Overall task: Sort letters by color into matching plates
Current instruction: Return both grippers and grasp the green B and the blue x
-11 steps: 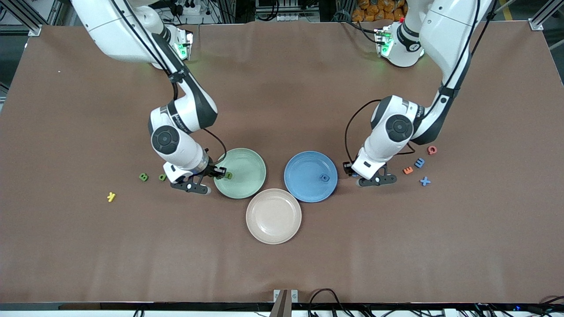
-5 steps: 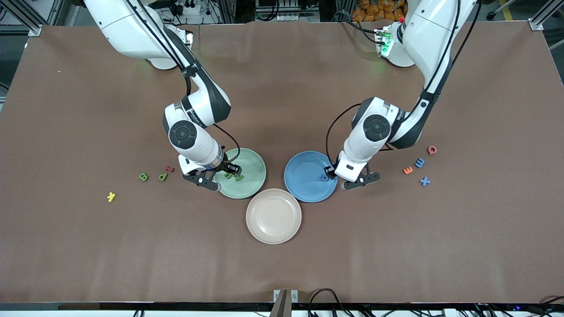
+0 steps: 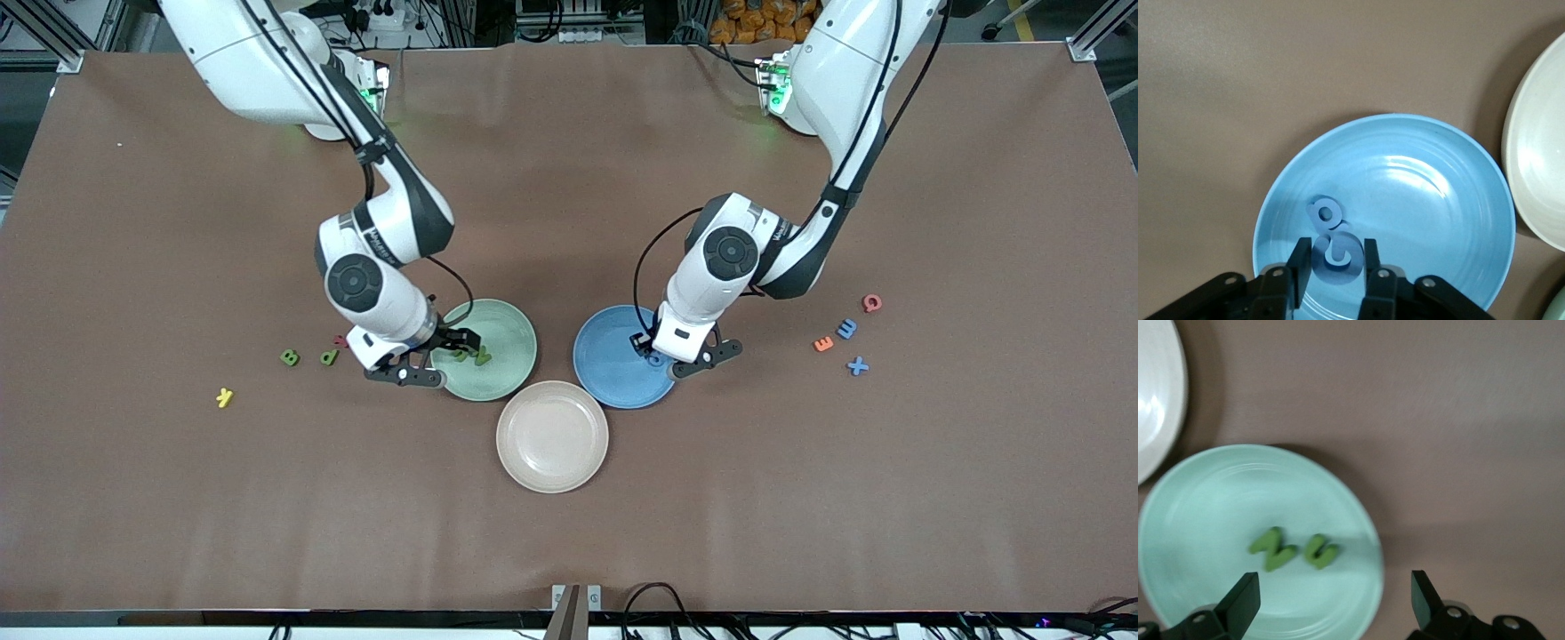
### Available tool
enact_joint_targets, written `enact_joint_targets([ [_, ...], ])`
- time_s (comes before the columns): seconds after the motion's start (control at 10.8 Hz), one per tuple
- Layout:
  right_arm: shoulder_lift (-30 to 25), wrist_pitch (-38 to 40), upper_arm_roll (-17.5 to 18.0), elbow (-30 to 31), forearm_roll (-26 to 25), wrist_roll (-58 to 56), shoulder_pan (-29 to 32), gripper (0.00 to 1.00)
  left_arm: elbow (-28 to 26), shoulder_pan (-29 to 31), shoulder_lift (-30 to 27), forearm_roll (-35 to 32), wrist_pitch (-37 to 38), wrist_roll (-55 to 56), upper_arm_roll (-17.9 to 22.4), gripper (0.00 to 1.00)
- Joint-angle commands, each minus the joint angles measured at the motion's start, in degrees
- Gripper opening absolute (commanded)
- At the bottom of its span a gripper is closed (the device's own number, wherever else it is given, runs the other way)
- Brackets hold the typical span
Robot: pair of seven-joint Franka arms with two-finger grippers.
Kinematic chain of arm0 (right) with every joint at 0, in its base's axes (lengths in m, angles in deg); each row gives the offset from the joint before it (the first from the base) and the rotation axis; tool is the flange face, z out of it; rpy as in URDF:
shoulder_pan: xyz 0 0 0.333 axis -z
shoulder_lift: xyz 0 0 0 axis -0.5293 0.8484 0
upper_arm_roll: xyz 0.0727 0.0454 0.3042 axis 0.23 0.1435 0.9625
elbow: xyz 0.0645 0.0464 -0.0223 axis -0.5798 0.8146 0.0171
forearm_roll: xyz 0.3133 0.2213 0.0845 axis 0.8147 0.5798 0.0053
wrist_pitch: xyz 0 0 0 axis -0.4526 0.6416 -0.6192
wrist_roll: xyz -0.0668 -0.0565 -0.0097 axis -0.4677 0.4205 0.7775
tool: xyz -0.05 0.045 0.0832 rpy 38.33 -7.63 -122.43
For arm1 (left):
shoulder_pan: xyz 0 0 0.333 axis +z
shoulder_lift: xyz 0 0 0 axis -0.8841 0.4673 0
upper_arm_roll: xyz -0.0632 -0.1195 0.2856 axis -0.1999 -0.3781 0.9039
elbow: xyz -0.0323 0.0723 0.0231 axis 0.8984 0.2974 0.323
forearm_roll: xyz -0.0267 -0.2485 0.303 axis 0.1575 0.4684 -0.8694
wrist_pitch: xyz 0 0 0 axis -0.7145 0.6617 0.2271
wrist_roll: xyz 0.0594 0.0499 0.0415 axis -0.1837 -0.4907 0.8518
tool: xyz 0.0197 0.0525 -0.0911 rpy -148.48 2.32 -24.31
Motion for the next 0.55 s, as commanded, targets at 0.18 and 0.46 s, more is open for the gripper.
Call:
enact_joint_targets([
  [0.18, 0.20, 1.35, -1.87, -0.72, -3.32, -22.98, 5.19, 1.00, 0.98, 0.07, 0.50, 0.91, 1.54, -1.53, 0.43, 1.00],
  [0.46, 0.20, 1.26, -1.96, -0.72, -5.09, -29.21, 10.46, 1.00, 0.80, 2.00, 0.06, -3.46, 6.44, -8.55, 0.61, 1.00],
])
